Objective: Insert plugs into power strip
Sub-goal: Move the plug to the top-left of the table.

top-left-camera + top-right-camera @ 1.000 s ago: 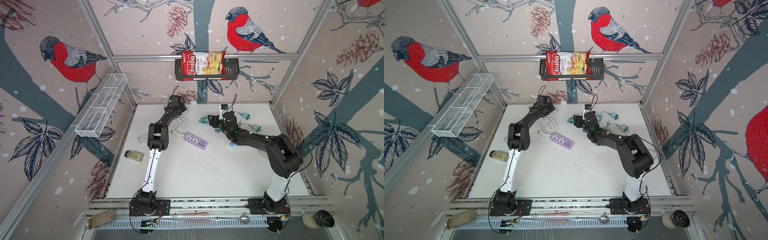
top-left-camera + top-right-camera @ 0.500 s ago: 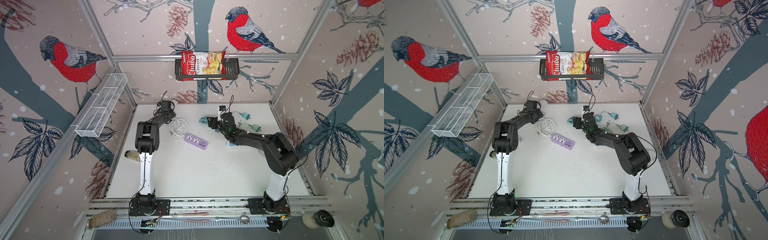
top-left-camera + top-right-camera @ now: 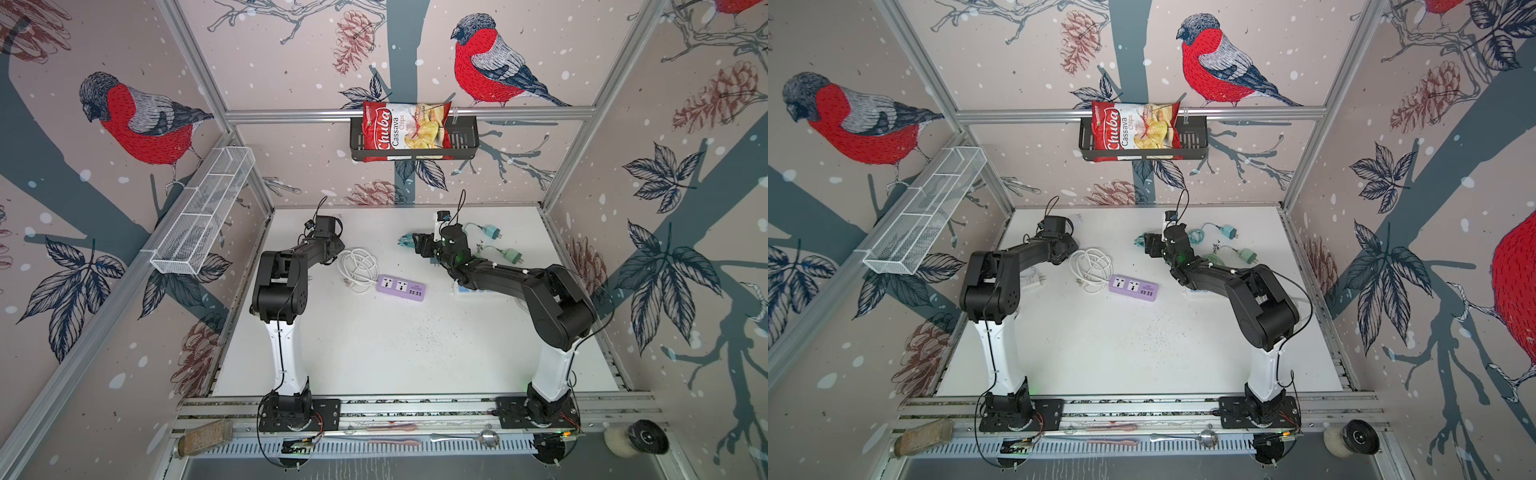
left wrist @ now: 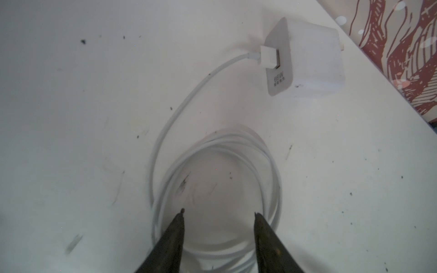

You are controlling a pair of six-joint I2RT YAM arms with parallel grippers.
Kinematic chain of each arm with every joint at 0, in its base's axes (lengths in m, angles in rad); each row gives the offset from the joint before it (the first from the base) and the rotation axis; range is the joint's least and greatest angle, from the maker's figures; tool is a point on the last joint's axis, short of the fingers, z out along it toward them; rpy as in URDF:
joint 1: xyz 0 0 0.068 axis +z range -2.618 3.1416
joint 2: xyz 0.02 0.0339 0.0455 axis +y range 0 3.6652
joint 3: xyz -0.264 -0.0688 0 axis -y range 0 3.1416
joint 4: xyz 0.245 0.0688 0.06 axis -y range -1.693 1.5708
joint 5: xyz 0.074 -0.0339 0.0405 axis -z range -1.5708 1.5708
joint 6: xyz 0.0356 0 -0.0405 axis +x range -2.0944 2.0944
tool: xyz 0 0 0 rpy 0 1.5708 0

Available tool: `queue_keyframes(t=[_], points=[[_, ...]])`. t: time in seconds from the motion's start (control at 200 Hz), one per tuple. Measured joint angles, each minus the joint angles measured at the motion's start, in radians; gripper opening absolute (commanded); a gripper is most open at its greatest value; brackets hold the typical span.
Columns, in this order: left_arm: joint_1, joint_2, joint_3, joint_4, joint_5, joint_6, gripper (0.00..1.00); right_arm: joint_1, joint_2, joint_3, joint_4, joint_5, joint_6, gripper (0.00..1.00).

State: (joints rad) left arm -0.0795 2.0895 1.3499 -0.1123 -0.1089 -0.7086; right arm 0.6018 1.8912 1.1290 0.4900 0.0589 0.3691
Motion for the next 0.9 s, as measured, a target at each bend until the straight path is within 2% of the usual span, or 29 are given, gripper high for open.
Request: queue_keyframes(t=[0.17,0.3,0.495,0.675,0.775,0.9], points=[[-0.002,-0.077,-0.091,-0.016,0.001,-0.013,0.59,0.002,0.004,0.014,-0.012,-0.003,0.0,0.79],[-0.013,-0.108,-0.081,-0.112,0.002,-0.018,0.64,0.003,0.023,0.055,-0.065,-0.019,-0.01,0.81],[-0.022,-0.108,0.092,-0.231,-0.034,0.036,0.71,0.003,0.051,0.153,-0.233,-0.067,-0.08,0.84],[-0.021,-0.082,0.171,-0.31,-0.086,0.083,0.73,0.019,0.04,0.143,-0.356,-0.096,-0.113,0.85],[-0.022,-0.039,0.257,-0.353,-0.121,0.115,0.74,0.039,0.016,0.128,-0.402,-0.101,-0.132,0.85],[-0.021,0.071,0.439,-0.41,-0.165,0.167,0.73,0.053,-0.032,0.096,-0.431,-0.102,-0.134,0.85]])
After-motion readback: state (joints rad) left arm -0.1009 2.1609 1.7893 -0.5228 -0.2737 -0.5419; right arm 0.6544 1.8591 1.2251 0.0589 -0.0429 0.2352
